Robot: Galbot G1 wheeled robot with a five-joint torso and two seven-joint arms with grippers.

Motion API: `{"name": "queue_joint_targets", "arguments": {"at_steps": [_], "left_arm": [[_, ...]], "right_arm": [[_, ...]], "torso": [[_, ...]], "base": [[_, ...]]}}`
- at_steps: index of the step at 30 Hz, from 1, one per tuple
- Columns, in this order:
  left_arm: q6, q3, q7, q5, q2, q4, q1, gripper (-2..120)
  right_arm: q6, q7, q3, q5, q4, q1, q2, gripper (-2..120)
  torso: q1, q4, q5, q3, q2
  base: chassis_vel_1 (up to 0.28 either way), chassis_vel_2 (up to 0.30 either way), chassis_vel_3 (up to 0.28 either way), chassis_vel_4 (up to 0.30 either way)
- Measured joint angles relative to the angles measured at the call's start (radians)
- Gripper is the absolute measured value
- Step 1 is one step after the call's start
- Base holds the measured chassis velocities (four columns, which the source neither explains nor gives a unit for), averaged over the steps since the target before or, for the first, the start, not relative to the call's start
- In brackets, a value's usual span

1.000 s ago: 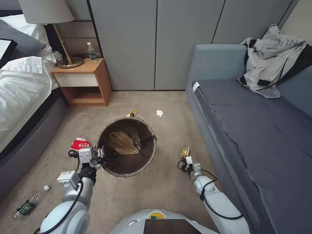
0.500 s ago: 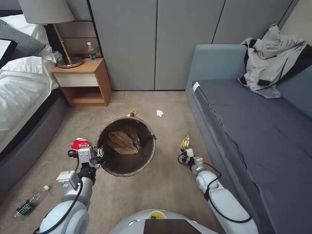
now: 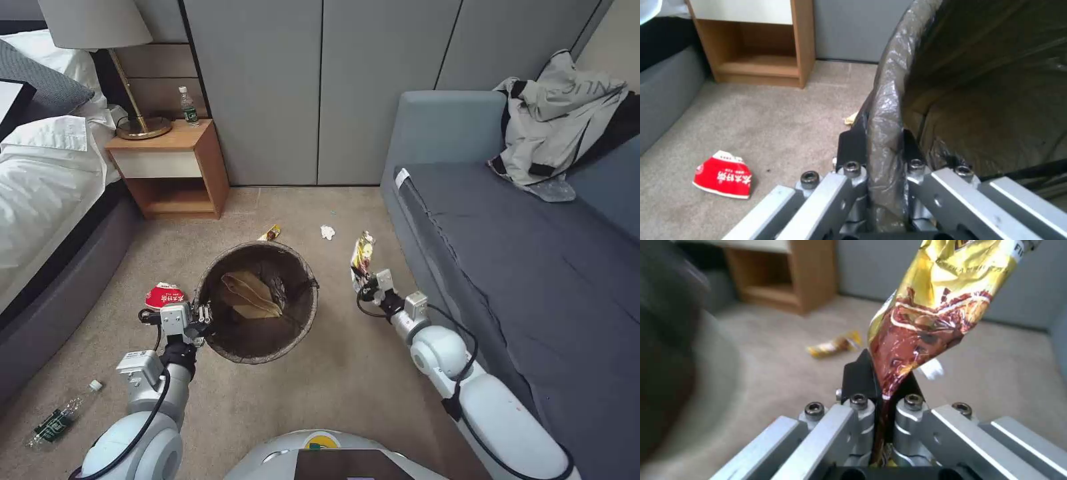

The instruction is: Pick up the trash bin, then pick up the garbage from the floor and place it into the trash bin.

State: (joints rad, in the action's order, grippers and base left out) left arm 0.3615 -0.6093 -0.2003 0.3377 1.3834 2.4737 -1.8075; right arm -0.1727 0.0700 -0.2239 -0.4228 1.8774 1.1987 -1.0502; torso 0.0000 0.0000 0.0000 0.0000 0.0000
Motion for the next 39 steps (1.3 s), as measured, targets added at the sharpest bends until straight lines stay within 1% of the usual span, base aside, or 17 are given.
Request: {"name": "queue_joint_targets", "arguments": {"at_steps": [1,2,3,4,6,8,10,13,19,22,23,24,25,27,28,31,39], "left_arm": [[0.000,0.000,0.000,0.000,0.000,0.000,0.000,2],[0.003,0.000,-0.001,-0.002,0.000,-0.001,0.000,2],[0.016,0.000,-0.015,-0.003,0.001,-0.001,-0.001,2],[0.019,0.000,-0.018,-0.003,0.001,-0.001,-0.002,2],[0.020,0.000,-0.020,-0.004,0.001,-0.001,-0.002,2],[0.021,0.001,-0.021,-0.005,0.001,-0.003,-0.004,2],[0.022,0.001,-0.022,-0.006,0.001,-0.003,-0.005,2],[0.028,0.005,-0.022,-0.009,0.004,-0.003,-0.006,2],[0.039,0.007,-0.025,-0.011,0.006,-0.003,-0.006,2],[0.042,0.007,-0.027,-0.011,0.006,-0.003,-0.008,2],[0.042,0.007,-0.027,-0.011,0.006,-0.003,-0.008,2],[0.043,0.007,-0.028,-0.011,0.005,-0.003,-0.009,2],[0.044,0.007,-0.028,-0.011,0.004,-0.003,-0.009,2],[0.045,0.007,-0.028,-0.010,0.004,-0.003,-0.009,2],[0.045,0.007,-0.028,-0.010,0.004,-0.003,-0.009,2],[0.046,0.009,-0.031,-0.007,0.003,-0.003,-0.008,2],[0.049,0.006,-0.034,0.001,-0.001,-0.003,0.003,2]], "right_arm": [[0.000,0.000,0.000,0.000,0.000,0.000,0.000,0],[-0.013,0.012,0.000,-0.022,0.043,0.000,0.017,0],[-0.045,0.047,0.000,-0.078,0.124,-0.005,0.056,0],[-0.057,0.065,0.000,-0.102,0.154,-0.011,0.074,0],[-0.066,0.076,0.000,-0.118,0.175,-0.017,0.086,0],[-0.090,0.104,0.004,-0.175,0.230,-0.045,0.122,0],[-0.097,0.110,0.006,-0.192,0.244,-0.056,0.131,0],[-0.141,0.149,0.028,-0.279,0.295,-0.124,0.169,0],[-0.176,0.183,0.085,-0.330,0.315,-0.215,0.184,0],[-0.194,0.187,0.160,-0.349,0.318,-0.288,0.189,0],[-0.194,0.187,0.160,-0.349,0.318,-0.288,0.189,0],[-0.196,0.186,0.195,-0.349,0.312,-0.315,0.188,0],[-0.198,0.186,0.239,-0.346,0.299,-0.346,0.183,0],[-0.201,0.186,0.287,-0.334,0.281,-0.383,0.172,0],[-0.201,0.186,0.287,-0.334,0.281,-0.383,0.172,0],[-0.225,0.170,0.364,-0.329,0.257,-0.439,0.150,0],[-0.242,0.145,0.468,-0.322,0.230,-0.500,0.142,0]], "torso": [[0.000,0.0000,0.0000,0.000,0.000],[0.000,0.0000,0.0000,0.000,0.000],[0.000,0.0000,-0.0001,0.000,0.000],[0.000,-0.0001,0.0001,0.000,0.000],[0.000,0.0000,-0.0001,0.000,0.000],[0.000,-0.0001,0.0001,0.000,0.000],[0.000,-0.0001,0.0000,0.000,0.000],[0.000,0.0000,-0.0001,0.000,0.000],[0.000,0.0001,0.0000,0.000,0.000],[0.000,-0.0001,-0.0001,0.000,0.000],[0.000,-0.0001,-0.0001,0.000,0.000],[0.000,-0.0001,-0.0001,0.000,0.000],[0.000,0.0000,-0.0002,0.000,0.000],[0.000,0.0001,-0.0001,0.000,0.000],[0.000,0.0001,-0.0001,0.000,0.000],[0.000,0.0001,-0.0002,0.000,0.000],[0.000,-0.0001,-0.0003,0.000,0.000]], "base": [[0.000,0.000,0.000,0.000],[0.000,0.000,0.000,0.000],[0.000,0.000,0.000,0.000],[0.000,0.000,0.000,0.000],[0.000,0.000,0.000,0.000],[0.000,0.000,0.000,0.000],[0.000,0.000,0.000,0.000],[0.000,0.000,0.000,0.000],[0.000,0.000,0.000,0.000],[0.000,0.000,0.000,0.000],[0.000,0.000,0.000,0.000],[0.000,0.000,0.000,0.000],[0.000,0.000,0.000,0.000],[0.000,0.000,0.000,0.000],[0.000,0.000,0.000,0.000],[0.000,0.000,0.000,0.000],[0.000,0.000,0.000,0.000]]}}
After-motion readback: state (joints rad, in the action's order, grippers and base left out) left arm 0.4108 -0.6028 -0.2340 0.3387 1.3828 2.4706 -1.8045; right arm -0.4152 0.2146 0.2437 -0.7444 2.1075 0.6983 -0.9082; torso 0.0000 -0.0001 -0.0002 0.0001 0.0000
